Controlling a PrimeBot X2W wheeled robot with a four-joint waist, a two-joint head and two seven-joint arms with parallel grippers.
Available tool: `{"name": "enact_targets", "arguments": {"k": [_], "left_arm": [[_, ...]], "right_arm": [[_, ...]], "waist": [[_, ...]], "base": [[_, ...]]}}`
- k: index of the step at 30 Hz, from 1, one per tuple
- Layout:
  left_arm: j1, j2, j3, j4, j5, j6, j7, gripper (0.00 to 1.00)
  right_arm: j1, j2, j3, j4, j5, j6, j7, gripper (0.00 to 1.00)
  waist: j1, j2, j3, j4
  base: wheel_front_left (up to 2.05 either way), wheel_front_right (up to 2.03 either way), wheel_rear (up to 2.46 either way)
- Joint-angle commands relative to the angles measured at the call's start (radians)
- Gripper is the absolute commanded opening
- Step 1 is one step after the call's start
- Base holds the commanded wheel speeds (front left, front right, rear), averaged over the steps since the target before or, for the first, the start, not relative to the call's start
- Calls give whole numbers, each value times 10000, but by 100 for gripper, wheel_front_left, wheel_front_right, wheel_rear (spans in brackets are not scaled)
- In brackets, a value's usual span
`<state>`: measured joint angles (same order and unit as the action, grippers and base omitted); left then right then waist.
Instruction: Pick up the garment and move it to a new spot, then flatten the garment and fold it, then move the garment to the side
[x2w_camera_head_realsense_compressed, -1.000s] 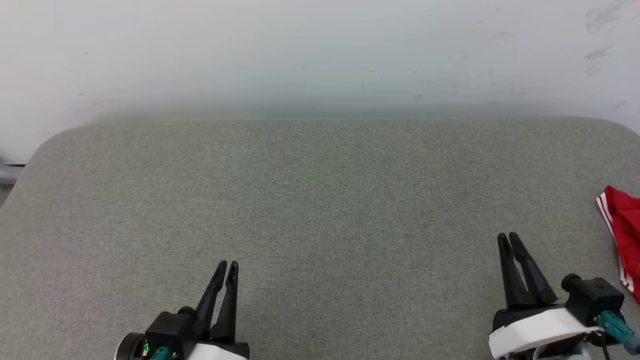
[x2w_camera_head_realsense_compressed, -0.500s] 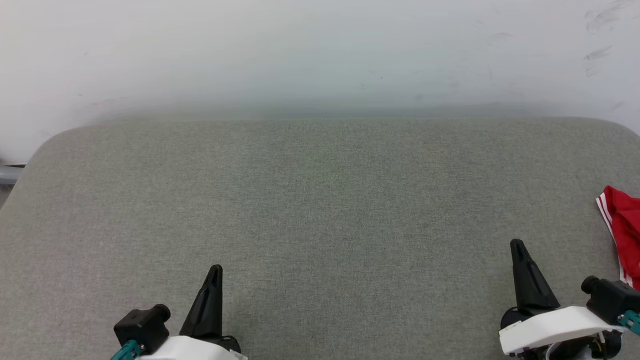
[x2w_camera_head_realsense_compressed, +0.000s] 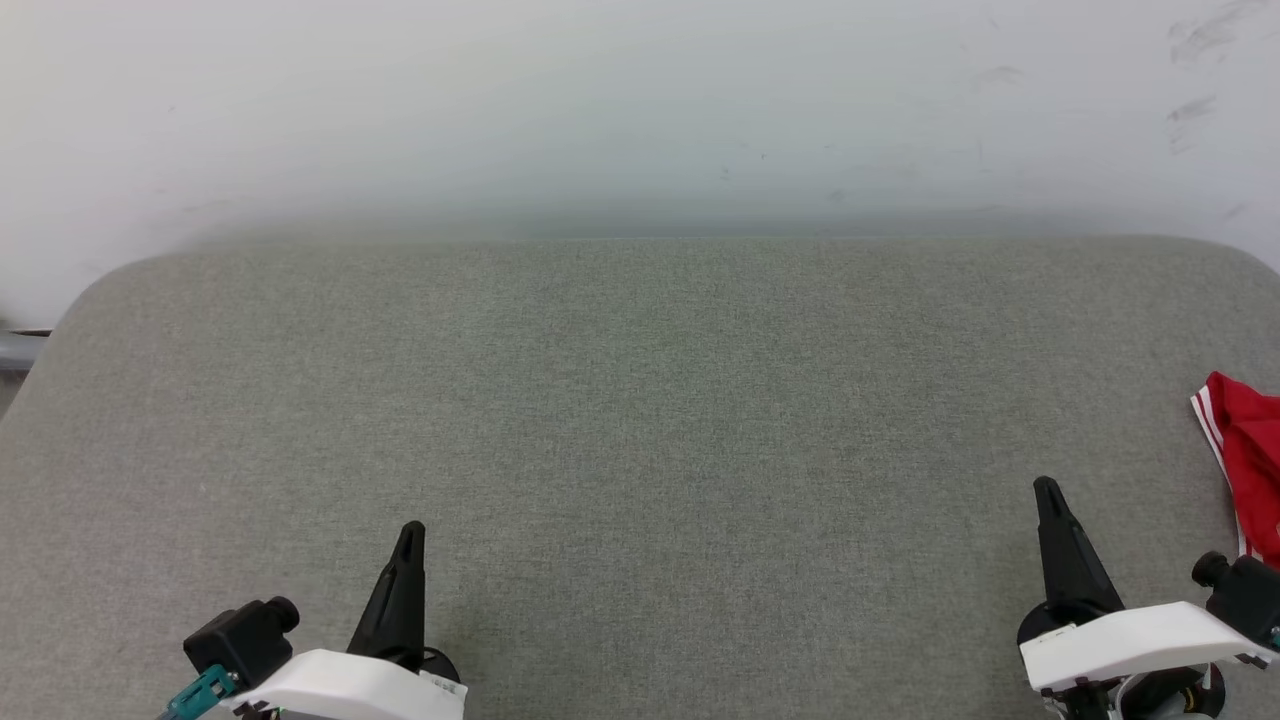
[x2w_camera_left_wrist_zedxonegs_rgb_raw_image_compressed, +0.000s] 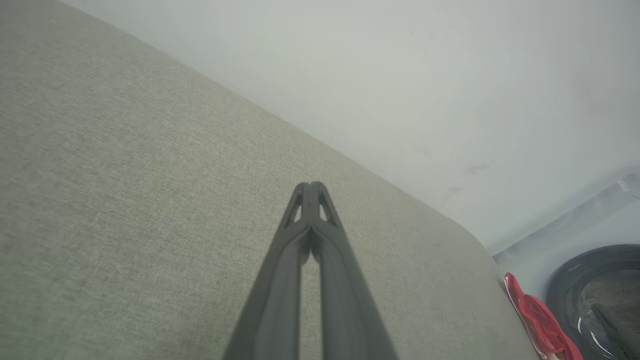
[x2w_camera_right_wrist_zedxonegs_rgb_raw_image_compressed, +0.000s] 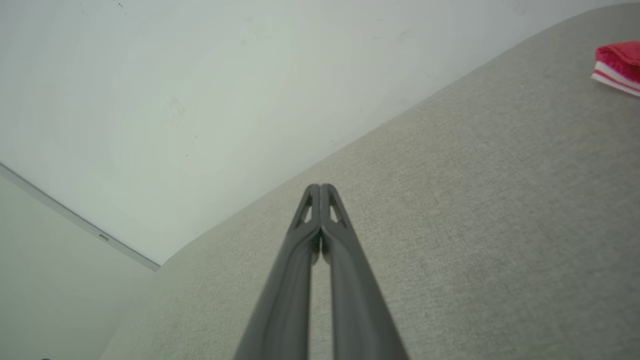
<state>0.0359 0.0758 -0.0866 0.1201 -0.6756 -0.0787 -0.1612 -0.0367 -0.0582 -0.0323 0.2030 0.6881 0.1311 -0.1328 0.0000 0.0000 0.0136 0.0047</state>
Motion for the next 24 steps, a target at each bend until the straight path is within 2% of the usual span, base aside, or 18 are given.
{"name": "enact_targets", "arguments": {"k": [1,24], "left_arm": [[-269,48,76,-61,-391,-60,55,0],[-665,126,484,325,-3526,-215,754,0]], "right_arm": [[-265,22,-57,-94,363,-2,71,0],[-459,43,-311,64,3275,-3,863,0]], "waist": [[0,0,-2,0],[0,0,-26,-11]], "base": [[0,0,0],[0,0,0]]}}
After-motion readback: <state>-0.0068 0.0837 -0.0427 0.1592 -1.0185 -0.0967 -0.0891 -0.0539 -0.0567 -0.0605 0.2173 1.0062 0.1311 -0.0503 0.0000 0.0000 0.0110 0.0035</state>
